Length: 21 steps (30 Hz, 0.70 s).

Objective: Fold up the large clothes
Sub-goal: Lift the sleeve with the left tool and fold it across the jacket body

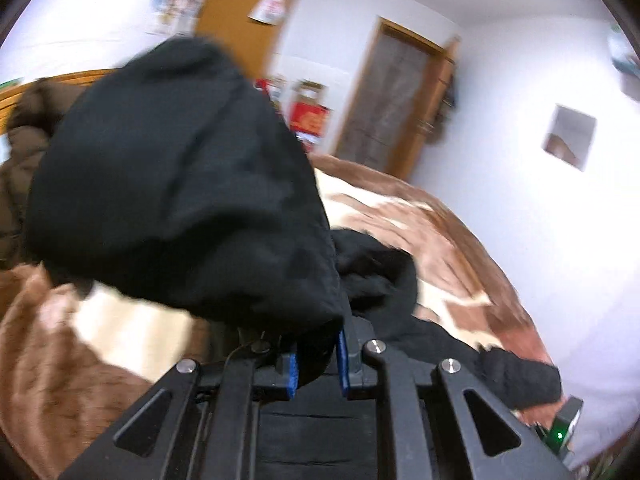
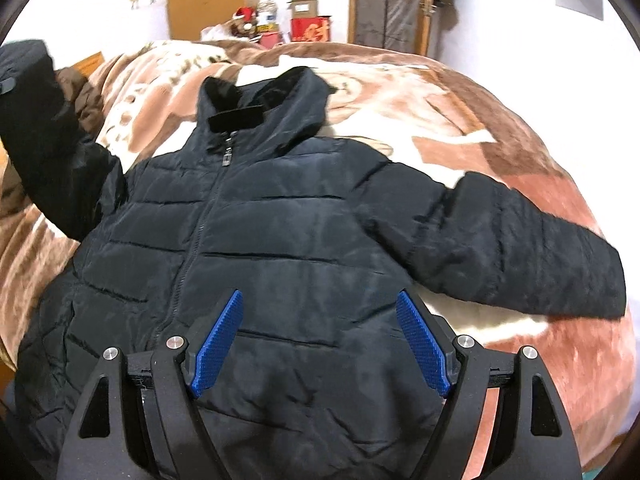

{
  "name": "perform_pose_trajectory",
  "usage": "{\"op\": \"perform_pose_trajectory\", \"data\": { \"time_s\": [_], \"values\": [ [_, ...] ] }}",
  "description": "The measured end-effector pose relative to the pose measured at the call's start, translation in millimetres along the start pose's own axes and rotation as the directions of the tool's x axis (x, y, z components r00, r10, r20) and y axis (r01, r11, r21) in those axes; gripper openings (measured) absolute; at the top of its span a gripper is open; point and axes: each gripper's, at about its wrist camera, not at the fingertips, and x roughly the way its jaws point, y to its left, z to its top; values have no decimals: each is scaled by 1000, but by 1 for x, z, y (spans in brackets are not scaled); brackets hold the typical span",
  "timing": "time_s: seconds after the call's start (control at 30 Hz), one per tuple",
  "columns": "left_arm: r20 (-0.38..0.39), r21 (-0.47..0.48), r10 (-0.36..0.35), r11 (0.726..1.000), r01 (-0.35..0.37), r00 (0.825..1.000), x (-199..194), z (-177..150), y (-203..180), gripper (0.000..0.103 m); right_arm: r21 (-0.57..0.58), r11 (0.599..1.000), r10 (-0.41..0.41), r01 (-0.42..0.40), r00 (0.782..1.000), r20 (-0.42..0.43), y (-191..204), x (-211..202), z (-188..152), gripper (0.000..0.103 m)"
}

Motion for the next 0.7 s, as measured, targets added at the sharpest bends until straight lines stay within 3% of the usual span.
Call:
{"op": "perform_pose_trajectory", "data": {
  "time_s": [0.17, 0.37, 0.43, 0.53, 0.6, 0.7],
  "values": [
    [-118, 57, -100, 993, 107, 988, 61, -29, -53, 15, 47, 999, 18, -16, 999, -30, -26, 6, -7, 79],
    [-254, 99, -123, 983, 152, 959, 136, -82, -86, 16, 112, 994, 21, -14, 998, -64, -52, 16, -16, 79],
    [-297, 102, -136, 980, 173, 945, 155, -98, -94, 23, 131, 991, 18, -9, 997, -69, -59, 20, -18, 79],
    [-372, 54, -196, 971, 232, 907, 186, -115, -91, 46, 146, 989, 15, -5, 998, -65, -65, 24, -19, 79],
    [-399, 26, -234, 963, 267, 886, 193, -121, -107, 56, 149, 989, 15, -8, 999, -49, -64, 23, -17, 79],
    [-385, 8, -296, 946, 324, 874, 182, -119, -108, 66, 151, 988, 21, -19, 1000, -11, -61, 18, -8, 79]
  ]
}}
